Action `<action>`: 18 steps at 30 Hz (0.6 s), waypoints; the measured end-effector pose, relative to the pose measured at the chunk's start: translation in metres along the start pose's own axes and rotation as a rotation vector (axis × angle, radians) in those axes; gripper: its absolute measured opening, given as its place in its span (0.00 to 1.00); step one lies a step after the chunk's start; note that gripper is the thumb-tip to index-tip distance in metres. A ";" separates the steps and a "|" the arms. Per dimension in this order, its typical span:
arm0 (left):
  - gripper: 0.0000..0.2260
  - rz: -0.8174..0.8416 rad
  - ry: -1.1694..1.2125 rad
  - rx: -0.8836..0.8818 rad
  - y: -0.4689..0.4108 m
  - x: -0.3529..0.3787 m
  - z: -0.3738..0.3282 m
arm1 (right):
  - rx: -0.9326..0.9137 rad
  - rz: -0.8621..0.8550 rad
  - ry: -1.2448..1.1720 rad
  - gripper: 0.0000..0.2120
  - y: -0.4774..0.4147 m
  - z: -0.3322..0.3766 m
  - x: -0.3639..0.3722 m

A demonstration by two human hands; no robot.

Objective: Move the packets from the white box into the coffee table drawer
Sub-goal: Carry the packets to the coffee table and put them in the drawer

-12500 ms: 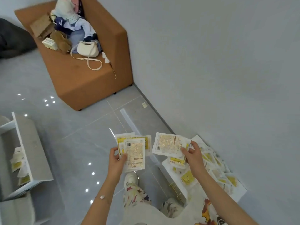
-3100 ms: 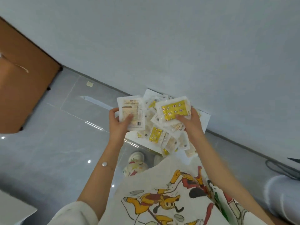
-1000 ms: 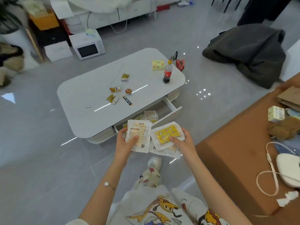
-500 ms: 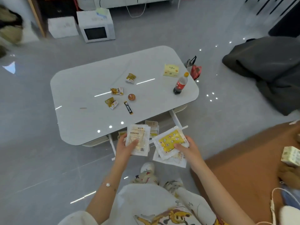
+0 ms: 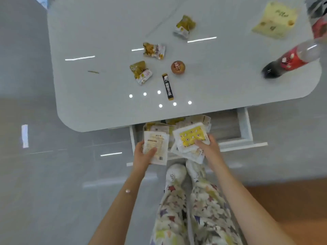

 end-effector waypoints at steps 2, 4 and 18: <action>0.19 -0.011 0.014 -0.025 -0.048 0.009 0.013 | 0.013 0.027 0.026 0.21 -0.054 -0.022 0.011; 0.22 -0.011 0.040 -0.046 -0.091 0.019 0.027 | 0.016 0.042 0.055 0.22 -0.098 -0.040 0.020; 0.28 -0.127 -0.599 0.223 -0.137 0.053 0.041 | -0.287 0.032 0.811 0.34 -0.162 -0.063 0.030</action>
Point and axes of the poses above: each hand's wrist, its own y-axis away from the middle knuckle, its own x-axis out of the palm, z = x × y, the point moved 7 cm from there along -y, towards the middle knuckle, and after that the axes turned 7 degrees about -x, right-handed, at the moved point
